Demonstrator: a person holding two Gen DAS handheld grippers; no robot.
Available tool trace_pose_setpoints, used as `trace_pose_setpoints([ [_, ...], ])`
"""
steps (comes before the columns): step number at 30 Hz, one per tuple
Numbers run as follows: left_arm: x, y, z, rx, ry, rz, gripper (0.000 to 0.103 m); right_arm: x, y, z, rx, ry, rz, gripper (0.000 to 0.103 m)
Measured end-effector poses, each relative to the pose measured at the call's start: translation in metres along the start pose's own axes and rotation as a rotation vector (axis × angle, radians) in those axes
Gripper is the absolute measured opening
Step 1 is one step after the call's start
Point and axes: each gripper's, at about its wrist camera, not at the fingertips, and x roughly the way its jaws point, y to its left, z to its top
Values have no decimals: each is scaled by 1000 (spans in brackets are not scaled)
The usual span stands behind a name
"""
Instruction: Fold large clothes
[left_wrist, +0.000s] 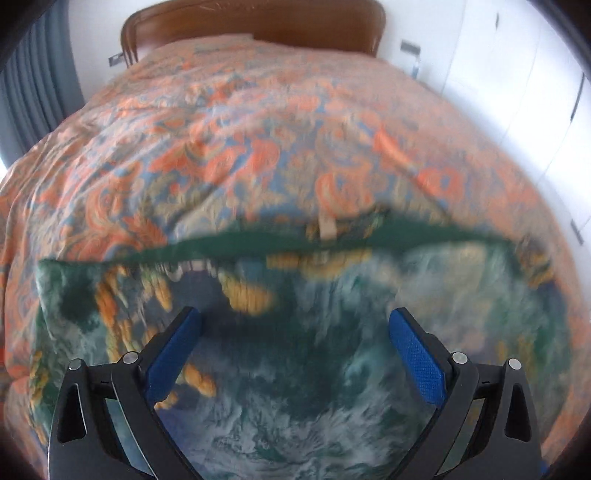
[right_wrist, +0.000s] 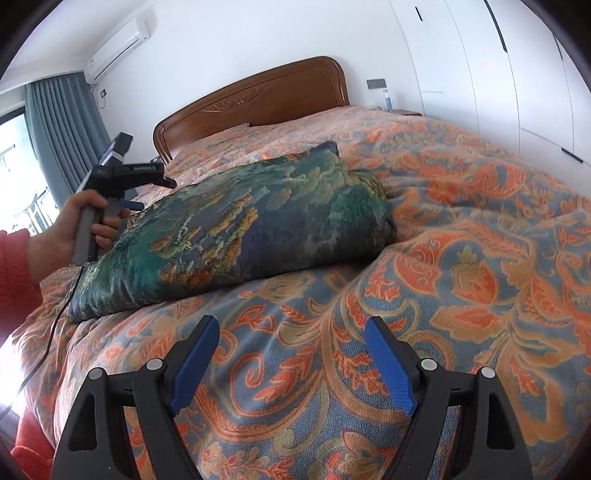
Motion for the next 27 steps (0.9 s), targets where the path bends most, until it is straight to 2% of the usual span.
trace_pose_setpoints([
  [5,-23,-11,-37,99,-24,-30,102,7,-5,0,20,14,15,83],
  [9,-49,-11,-74,102,-52,-63,102,10,-4,0,18,20,12,83],
  [14,-74,-16,-116,158,-100,-37,102,9,-2,1,14,10,-1,83],
  [17,-89,-24,-142,216,-111,-33,102,7,0,0,11,0,-10,83],
  [20,-101,-39,-170,319,-112,-39,102,5,0,-2,10,-4,-18,83],
  [24,-120,-52,-182,366,-162,-80,102,2,-4,1,59,-5,-16,83],
  [27,-124,-60,-170,330,-185,-150,102,3,-23,13,226,-2,55,83],
])
